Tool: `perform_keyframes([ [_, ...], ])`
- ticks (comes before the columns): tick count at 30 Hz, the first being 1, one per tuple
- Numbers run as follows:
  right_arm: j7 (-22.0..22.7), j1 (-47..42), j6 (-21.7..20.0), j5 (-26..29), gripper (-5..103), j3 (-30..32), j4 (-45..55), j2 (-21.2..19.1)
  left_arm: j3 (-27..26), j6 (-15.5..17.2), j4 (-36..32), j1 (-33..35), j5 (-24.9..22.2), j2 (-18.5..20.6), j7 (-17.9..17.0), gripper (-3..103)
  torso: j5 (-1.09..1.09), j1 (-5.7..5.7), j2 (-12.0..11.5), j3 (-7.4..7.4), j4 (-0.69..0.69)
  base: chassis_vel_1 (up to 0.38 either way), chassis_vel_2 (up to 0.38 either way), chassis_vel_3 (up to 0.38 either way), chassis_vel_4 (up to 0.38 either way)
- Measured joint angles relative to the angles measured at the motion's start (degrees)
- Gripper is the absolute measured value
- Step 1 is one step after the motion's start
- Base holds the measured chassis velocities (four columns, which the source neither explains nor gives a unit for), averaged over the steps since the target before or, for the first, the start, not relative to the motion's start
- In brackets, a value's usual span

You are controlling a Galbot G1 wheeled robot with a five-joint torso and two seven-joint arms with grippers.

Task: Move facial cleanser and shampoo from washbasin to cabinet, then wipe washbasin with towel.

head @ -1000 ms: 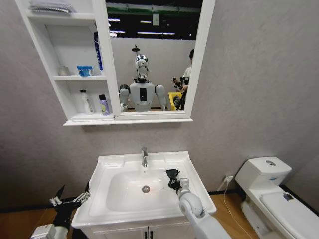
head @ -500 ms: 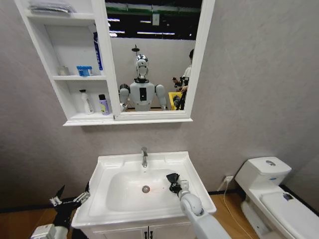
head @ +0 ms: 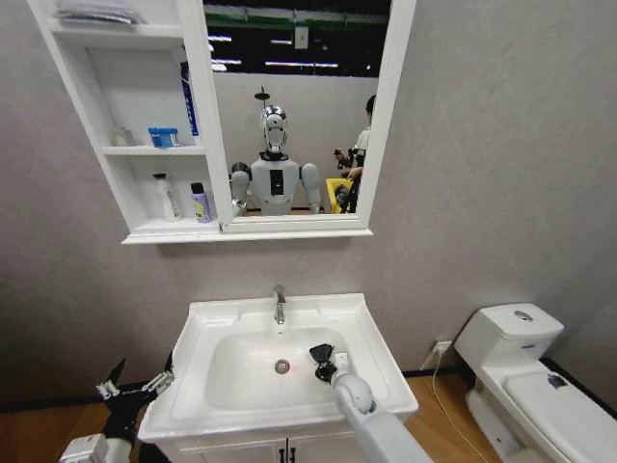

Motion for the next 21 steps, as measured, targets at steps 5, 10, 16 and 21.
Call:
perform_keyframes([
  [5, 0.26, 1.99, -0.37, 0.96, 4, -0.28, -2.03, 0.85, 0.00, 0.00, 0.00, 0.00, 0.00, 0.00, 0.00, 100, -0.01, 0.00, 0.00, 0.00, -0.01, 0.000, 0.000, 0.000, 0.000],
  [10, 0.22, 3.67, -0.56, 2.10, 4, -1.56, -3.56, 1.67, 0.00, 0.00, 0.00, 0.00, 0.00, 0.00, 0.00, 100, 0.00, 0.00, -0.01, 0.00, 0.00, 0.000, 0.000, 0.000, 0.000],
  [16, -1.62, 3.87, -0.42, 0.44, 4, -3.11, -4.93, 2.22, 0.00, 0.00, 0.00, 0.00, 0.00, 0.00, 0.00, 100, -0.01, 0.00, -0.01, 0.00, -0.01, 0.000, 0.000, 0.000, 0.000],
  [21, -2.63, 4.29, 0.28, -0.71, 4, -4.15, -6.32, 3.42, 0.00, 0.00, 0.00, 0.00, 0.00, 0.00, 0.00, 100, -0.01, 0.00, -0.01, 0.00, -0.01, 0.000, 0.000, 0.000, 0.000],
])
